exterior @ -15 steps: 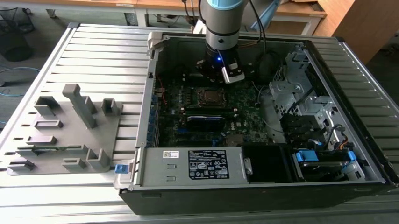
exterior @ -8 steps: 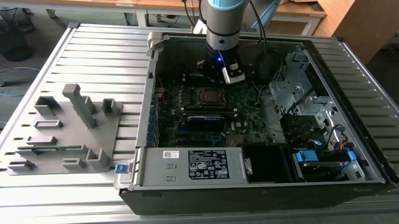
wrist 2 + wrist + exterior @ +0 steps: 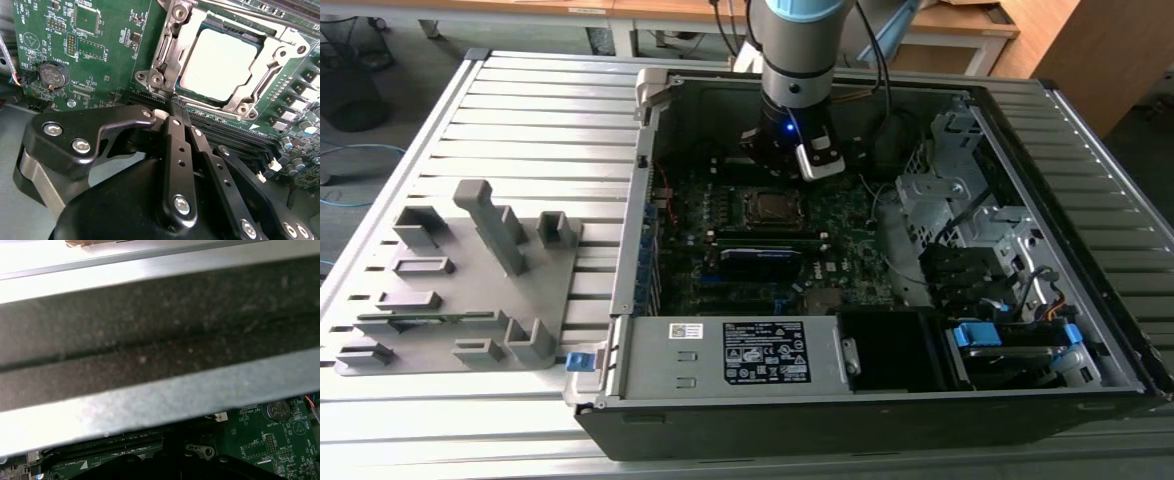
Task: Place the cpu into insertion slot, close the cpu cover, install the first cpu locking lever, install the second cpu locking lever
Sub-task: 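Install the first cpu locking lever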
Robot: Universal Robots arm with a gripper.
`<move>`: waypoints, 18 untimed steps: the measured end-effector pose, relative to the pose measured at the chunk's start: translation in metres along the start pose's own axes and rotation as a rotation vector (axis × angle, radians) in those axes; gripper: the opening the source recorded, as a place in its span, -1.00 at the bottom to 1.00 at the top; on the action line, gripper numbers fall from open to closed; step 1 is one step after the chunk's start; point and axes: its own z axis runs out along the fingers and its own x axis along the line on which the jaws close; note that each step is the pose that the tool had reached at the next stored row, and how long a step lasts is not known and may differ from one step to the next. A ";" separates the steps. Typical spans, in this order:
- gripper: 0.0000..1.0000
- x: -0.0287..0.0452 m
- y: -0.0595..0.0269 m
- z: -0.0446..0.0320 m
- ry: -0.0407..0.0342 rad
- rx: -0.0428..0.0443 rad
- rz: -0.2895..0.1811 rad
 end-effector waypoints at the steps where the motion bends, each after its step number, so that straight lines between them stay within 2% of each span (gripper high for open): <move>1: -0.79 0.0000 0.0000 0.0000 0.0000 0.0001 0.000; 7: -0.79 -0.0002 -0.0002 0.0000 0.0012 -0.0056 0.000; 16: -0.79 -0.0006 -0.0019 0.0011 -0.0001 -0.0072 0.000; 18: -0.79 -0.0006 -0.0020 0.0011 0.0011 -0.0132 0.001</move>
